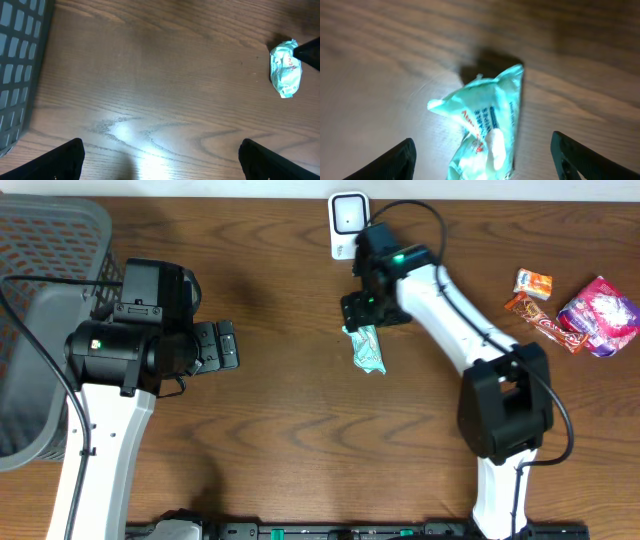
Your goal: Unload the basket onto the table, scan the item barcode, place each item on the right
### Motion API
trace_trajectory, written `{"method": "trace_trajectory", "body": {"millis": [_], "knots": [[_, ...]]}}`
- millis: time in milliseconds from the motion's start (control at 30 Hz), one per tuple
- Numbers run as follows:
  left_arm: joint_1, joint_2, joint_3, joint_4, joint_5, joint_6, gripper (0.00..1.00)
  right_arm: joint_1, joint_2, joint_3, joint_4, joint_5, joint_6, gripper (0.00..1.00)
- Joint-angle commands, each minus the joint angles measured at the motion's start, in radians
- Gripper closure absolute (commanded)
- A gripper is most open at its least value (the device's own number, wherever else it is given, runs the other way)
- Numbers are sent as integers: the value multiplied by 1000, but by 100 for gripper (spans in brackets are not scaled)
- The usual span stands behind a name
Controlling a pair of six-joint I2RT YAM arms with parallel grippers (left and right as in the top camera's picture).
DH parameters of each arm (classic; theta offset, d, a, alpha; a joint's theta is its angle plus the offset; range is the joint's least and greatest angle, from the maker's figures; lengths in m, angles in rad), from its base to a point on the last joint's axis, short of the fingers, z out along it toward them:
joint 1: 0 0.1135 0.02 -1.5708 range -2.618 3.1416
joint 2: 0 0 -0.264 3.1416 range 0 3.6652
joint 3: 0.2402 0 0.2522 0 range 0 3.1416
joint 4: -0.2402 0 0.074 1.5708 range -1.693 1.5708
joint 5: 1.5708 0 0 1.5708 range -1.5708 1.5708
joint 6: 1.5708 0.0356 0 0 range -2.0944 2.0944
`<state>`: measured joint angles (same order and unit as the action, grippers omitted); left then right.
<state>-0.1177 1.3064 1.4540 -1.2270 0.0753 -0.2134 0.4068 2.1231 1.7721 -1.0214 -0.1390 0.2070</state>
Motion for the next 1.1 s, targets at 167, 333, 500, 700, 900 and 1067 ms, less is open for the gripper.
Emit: {"method": "trace_trajectory", "body": {"millis": [167, 333, 500, 700, 900, 1067], "knots": [[5, 3, 5, -3, -9, -6, 2, -76, -24, -61, -1, -235, -130, 32], [5, 3, 5, -3, -9, -5, 2, -78, -24, -121, 40, -185, -129, 32], [5, 3, 5, -3, -9, -6, 2, -78, -24, -179, 90, -184, -101, 35], [5, 3, 5, -3, -9, -6, 2, -57, -24, -277, 200, -185, -31, 49], [5, 3, 5, -3, -9, -6, 2, -10, -25, -294, 246, -183, -16, 76], [5, 3, 5, -3, -9, -6, 2, 8, -25, -225, 235, -139, 26, 99]]}}
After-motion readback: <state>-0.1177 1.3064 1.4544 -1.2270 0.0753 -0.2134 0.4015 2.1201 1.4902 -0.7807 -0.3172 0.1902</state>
